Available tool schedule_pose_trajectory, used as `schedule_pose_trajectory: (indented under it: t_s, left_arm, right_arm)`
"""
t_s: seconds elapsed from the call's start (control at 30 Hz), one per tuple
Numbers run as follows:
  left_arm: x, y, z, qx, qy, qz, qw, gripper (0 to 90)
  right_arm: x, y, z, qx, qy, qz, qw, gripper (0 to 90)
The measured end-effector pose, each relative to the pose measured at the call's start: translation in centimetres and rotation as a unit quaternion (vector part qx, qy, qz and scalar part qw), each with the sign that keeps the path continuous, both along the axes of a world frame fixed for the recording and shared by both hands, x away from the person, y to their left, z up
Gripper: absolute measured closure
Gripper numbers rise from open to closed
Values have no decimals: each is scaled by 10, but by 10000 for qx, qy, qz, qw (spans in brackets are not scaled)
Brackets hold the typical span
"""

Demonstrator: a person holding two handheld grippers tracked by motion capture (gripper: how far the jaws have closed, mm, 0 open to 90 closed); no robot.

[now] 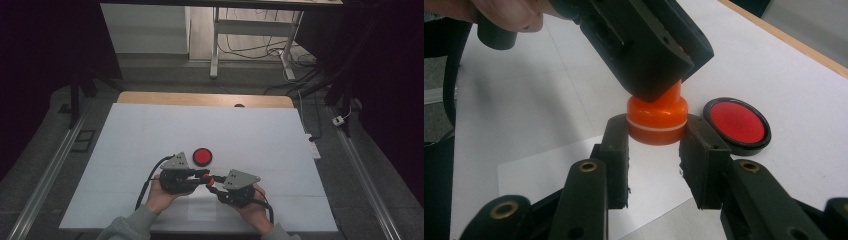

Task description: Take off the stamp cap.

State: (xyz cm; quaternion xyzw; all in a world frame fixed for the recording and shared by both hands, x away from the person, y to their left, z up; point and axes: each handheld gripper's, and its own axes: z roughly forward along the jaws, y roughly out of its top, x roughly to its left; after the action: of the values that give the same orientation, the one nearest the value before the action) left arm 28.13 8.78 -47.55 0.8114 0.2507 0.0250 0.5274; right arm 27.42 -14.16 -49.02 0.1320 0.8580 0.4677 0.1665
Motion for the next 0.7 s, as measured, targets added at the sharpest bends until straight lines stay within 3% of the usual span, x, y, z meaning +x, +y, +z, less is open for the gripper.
schedule_pose_trajectory:
  t_s: [0.7]
  left_arm:
    - [0, 0, -1, -50, -22, 32, 10000, 728]
  right_arm:
    - [-1, 0, 0, -10, -135, 0, 9999, 647]
